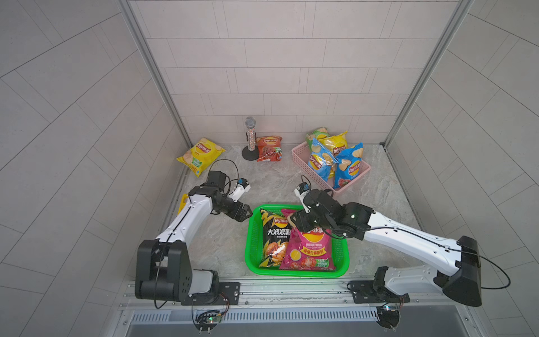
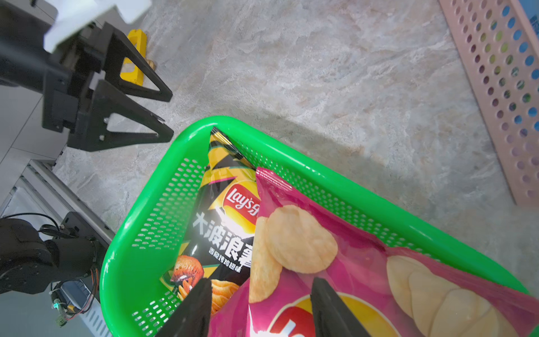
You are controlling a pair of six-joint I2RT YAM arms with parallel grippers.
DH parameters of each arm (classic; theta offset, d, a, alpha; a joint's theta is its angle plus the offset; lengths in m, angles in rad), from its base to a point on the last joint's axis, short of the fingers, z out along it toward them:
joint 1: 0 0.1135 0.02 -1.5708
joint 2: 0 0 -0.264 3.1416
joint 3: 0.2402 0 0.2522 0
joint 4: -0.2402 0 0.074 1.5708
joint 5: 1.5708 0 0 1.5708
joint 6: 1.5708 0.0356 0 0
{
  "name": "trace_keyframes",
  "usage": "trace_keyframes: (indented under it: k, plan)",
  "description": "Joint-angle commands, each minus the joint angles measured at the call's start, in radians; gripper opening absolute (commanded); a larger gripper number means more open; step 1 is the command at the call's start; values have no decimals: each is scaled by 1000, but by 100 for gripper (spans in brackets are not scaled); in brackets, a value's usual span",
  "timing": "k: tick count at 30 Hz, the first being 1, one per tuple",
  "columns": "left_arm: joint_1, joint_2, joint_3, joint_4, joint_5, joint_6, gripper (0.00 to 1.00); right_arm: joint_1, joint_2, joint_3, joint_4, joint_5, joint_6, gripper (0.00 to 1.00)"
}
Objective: Put the potato chips into the basket
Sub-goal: Place the potato chip in the basket.
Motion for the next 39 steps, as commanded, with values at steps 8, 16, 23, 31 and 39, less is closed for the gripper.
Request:
trace_keyframes:
  k: [8,16,23,31,39]
  plan:
    - [-4,-13,-12,2,-1,-5,85,121,93,4,-58,57,19,56]
    - [-6,-18,-12,1,-9,-5,85,121,134,-31,-118,165,-17,54]
    - [-6,-9,-9,4,-11,-9,85,121,160,-42,-146,174,-45,53]
    - [-2,-3,64,-31,-111,-19,85,121,79,83,-117,141,-79,59]
    - [76,78,242,-52,-233,-44,87,37,-31,126,-60,148,-111,65]
